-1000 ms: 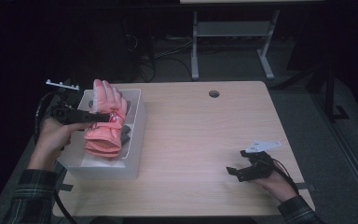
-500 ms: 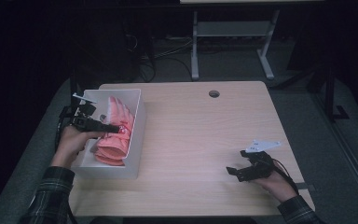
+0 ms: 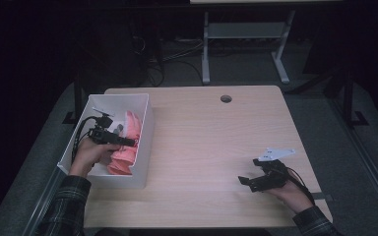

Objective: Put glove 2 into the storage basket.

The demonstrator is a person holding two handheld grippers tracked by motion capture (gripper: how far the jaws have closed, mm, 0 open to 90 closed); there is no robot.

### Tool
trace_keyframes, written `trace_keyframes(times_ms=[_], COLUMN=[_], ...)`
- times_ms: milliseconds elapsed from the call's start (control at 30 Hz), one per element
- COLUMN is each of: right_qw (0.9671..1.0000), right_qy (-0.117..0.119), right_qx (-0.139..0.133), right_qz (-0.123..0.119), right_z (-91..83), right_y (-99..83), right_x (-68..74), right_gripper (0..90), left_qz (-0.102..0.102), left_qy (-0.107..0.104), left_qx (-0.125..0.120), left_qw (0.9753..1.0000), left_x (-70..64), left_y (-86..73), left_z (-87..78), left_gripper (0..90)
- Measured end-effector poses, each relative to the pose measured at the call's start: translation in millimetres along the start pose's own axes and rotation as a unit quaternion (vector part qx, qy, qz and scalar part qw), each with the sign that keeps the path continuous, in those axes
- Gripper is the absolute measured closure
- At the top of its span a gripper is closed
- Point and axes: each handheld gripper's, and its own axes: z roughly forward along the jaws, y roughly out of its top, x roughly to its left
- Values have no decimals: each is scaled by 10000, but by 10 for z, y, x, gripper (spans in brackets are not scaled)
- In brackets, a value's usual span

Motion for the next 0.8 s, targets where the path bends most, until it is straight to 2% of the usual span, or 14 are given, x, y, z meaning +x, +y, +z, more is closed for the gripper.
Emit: trace_keyframes(times_ms=[133, 200, 300, 333, 367, 433, 500, 633, 800], right_qw=[10000, 10000, 10000, 10000, 10000, 10000, 10000, 10000, 10000], right_qy=[19, 22, 27, 36, 36, 35, 36, 46, 51], right_qx=[-3, -3, -2, -8, -8, -9, -7, 16, 16], right_qz=[13, 14, 9, 11, 11, 11, 5, 27, 28], right_z=[-2, 0, 1, 1, 1, 1, 3, 8, 6], right_y=[3, 3, 4, 5, 5, 5, 5, 7, 8], right_x=[4, 4, 5, 6, 6, 6, 4, 14, 17], right_gripper=[101, 101, 101, 101, 101, 101, 101, 101, 101], left_qz=[92, 119, 191, 291, 291, 407, 518, 862, 1238], left_qy=[259, 437, 519, 590, 590, 634, 673, 605, 457], left_qx=[-65, -177, -445, -583, -583, -682, -835, -1048, -1219], left_qw=[9996, 9988, 9975, 9961, 9961, 9948, 9929, 9889, 9837], left_x=[-44, -76, -131, -189, -189, -266, -366, -620, -956], left_y=[-7, 3, 33, 63, 63, 96, 131, 220, 293], left_z=[-75, -152, -325, -437, -437, -545, -637, -765, -744], left_gripper=[213, 182, 175, 173, 172, 171, 170, 170, 171])
